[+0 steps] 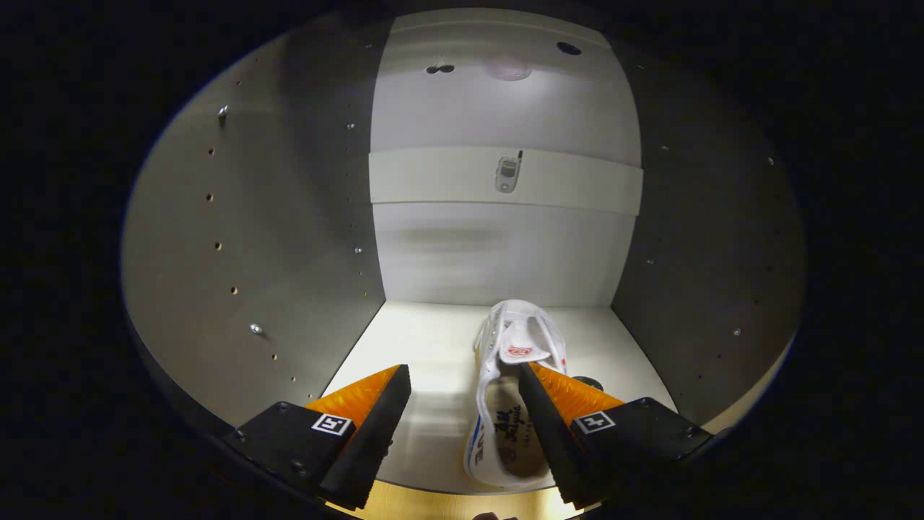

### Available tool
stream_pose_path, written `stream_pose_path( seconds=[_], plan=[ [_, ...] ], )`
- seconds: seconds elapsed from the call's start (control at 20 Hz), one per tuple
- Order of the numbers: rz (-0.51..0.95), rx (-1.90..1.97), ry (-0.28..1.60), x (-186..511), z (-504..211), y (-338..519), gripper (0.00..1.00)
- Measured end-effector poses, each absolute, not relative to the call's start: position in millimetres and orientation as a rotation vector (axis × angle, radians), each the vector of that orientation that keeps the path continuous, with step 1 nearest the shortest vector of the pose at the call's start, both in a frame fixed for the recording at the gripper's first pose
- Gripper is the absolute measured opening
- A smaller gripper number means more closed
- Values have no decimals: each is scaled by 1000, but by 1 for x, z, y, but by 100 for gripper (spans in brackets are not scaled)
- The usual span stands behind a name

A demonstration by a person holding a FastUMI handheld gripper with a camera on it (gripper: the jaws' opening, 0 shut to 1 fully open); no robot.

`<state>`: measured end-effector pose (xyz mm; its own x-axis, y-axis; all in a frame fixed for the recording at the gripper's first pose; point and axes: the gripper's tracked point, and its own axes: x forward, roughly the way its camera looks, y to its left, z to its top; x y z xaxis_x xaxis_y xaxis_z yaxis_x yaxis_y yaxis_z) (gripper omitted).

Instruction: Open the shoe cabinet door, grab the shoes and put them into the shoe cabinet, then close the shoe cabinet door.

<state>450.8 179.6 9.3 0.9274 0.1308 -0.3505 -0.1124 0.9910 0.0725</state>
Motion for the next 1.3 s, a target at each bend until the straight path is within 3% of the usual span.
stream_pose_path(
  seconds=[0.35, 0.75, 1.3],
  plan=[
    [92, 53, 193, 401, 79, 161, 98],
    [94, 76, 89, 292, 151, 147, 97],
    [159, 90, 65, 120, 174, 127, 97]
  ],
)
